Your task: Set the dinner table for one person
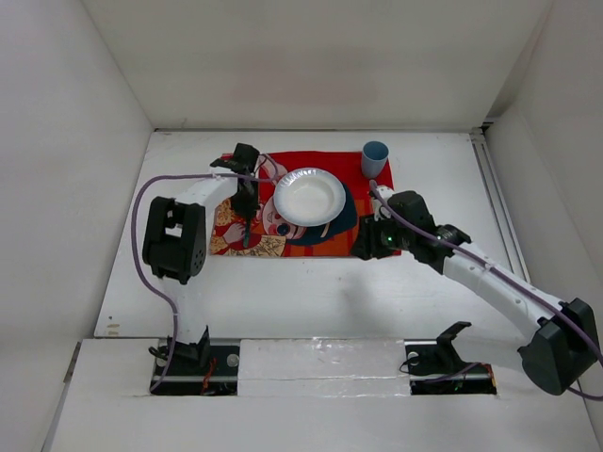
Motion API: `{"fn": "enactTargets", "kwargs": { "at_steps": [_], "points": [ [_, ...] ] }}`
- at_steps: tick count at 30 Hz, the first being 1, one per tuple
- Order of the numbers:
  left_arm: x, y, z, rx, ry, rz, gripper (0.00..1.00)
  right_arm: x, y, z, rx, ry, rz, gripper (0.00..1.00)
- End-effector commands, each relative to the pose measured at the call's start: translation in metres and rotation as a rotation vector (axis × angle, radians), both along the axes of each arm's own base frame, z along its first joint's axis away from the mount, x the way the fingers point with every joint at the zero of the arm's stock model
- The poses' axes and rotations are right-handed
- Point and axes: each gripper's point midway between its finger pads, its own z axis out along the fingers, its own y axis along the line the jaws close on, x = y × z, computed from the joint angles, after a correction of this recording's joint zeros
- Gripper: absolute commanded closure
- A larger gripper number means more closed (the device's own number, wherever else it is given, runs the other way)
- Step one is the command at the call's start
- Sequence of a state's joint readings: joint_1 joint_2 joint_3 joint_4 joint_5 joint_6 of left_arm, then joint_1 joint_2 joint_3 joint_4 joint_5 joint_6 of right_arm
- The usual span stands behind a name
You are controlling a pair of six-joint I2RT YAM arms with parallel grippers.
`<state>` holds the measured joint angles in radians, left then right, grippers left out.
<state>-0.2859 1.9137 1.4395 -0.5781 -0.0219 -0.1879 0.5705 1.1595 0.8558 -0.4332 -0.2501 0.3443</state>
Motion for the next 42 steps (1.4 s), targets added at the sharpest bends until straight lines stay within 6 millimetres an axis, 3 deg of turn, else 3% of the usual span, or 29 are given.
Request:
{"fn": "enactTargets", "kwargs": {
  "at_steps": [1,10,13,15,18,22,25,30,42],
  "points": [
    [0.005,-0.009,0.007,-0.036,0.012,-0.038,1.00,0.005,0.000,0.013,0.010,-0.035,-0.025,0.51],
    [0.006,-0.006,-0.012,-0.005,0.050,-0.019,1.00,0.006,0.007,0.000,0.005,-0.002,-0.016,0.51],
    [0.011,-0.002,0.010,0.000,-0.011,0.001,1.00,0.004,0.010,-0.003,-0.001,0.007,-0.005,0.51],
    [0.019,0.013,0.022,-0.012,-0.055,0.041,1.00,0.004,0.010,-0.003,-0.001,0.007,-0.005,0.51],
    [0.024,0.021,0.022,-0.018,-0.064,0.072,1.00,0.006,0.011,-0.003,-0.001,0.007,-0.005,0.51],
    [0.030,0.018,0.008,-0.020,-0.041,0.069,1.00,0.009,0.014,-0.008,-0.001,0.019,-0.011,0.51],
    [0.034,0.018,0.009,-0.018,-0.048,0.059,1.00,0.007,0.016,-0.011,-0.007,0.026,-0.001,0.51],
    [0.042,0.026,-0.003,-0.030,-0.022,0.059,1.00,0.006,0.018,-0.016,-0.012,0.034,-0.004,0.51],
    [0.036,0.024,-0.013,-0.032,0.014,0.025,1.00,0.005,0.019,-0.019,-0.023,0.038,-0.002,0.51]
  ]
}}
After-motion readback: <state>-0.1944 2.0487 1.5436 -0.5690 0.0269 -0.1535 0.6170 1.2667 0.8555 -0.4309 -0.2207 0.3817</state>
